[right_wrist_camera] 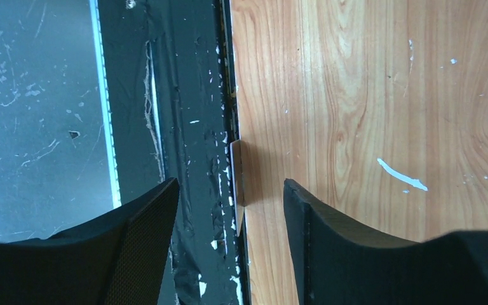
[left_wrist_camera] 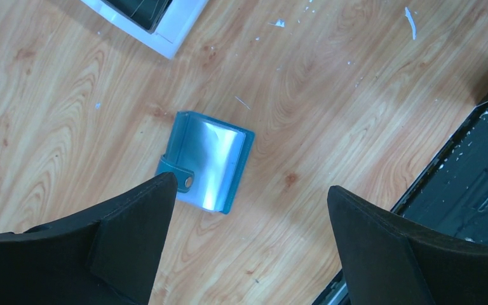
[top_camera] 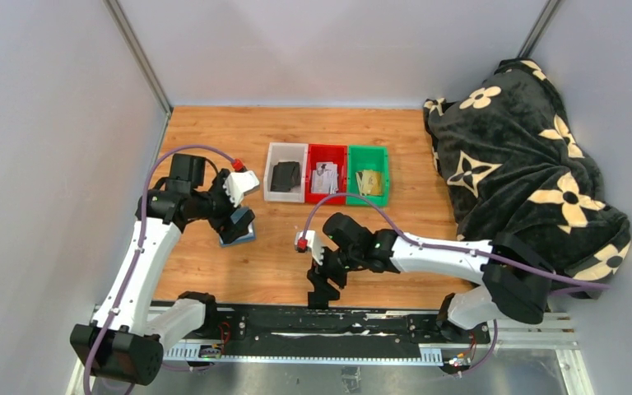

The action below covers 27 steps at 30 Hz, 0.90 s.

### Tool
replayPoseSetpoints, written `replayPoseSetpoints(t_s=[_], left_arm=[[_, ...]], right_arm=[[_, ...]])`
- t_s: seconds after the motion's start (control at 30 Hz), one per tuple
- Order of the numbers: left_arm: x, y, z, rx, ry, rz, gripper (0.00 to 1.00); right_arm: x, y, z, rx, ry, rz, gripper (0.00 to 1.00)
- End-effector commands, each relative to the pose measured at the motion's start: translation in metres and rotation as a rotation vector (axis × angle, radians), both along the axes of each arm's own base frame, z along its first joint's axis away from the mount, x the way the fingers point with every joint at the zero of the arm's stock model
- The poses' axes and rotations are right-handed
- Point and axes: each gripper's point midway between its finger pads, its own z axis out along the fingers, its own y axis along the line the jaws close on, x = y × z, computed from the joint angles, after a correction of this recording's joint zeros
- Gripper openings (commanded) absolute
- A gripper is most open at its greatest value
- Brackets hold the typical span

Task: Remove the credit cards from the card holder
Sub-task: Pick up the credit card at the corner of the board.

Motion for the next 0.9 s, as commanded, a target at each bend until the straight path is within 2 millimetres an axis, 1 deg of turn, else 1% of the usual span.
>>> replayPoseSetpoints(t_s=[0.0, 0.17, 0.37, 0.43, 0.5, 0.6, 0.67, 0.7, 0.77, 0.87], left_arm=[[-0.002, -0.001, 0.004, -0.033, 0.029, 0.017, 1.00], [-0.003, -0.005, 0.008, -0.057, 0.024, 0.004, 1.00], [-0.004, -0.011, 0.013, -0.099, 0.041, 0.013, 1.00], [-0.005, -0.012, 0.016, -0.109, 0.037, 0.014, 1.00], [-0.006, -0.014, 0.020, -0.122, 0.027, 0.006, 1.00], [-0.013, -0.021, 0.025, -0.165, 0.020, -0.015, 1.00], [-0.020, -0.026, 0.027, -0.199, 0.025, -0.031, 1.00], [-0.023, -0.029, 0.027, -0.216, 0.031, -0.038, 1.00], [-0.031, -0.034, 0.025, -0.248, 0.049, -0.055, 1.00], [-0.038, -0.040, 0.025, -0.288, 0.067, -0.079, 1.00]], right_arm=[[0.001, 0.010, -0.001, -0.003, -0.026, 0.046, 0.64], [-0.003, 0.012, -0.011, -0.029, -0.002, 0.066, 0.58], [-0.014, 0.009, -0.026, -0.069, 0.031, 0.108, 0.45], [-0.014, 0.007, -0.029, -0.083, 0.031, 0.109, 0.39], [-0.011, 0.007, -0.028, -0.092, 0.015, 0.107, 0.28], [-0.003, 0.009, -0.014, -0.079, -0.029, 0.091, 0.02], [0.003, 0.012, 0.001, -0.053, -0.039, 0.072, 0.00], [0.007, 0.015, 0.015, -0.020, -0.035, 0.066, 0.00], [0.015, 0.017, 0.037, 0.028, -0.018, 0.042, 0.00], [0.024, 0.021, 0.066, 0.101, -0.012, 0.027, 0.00]])
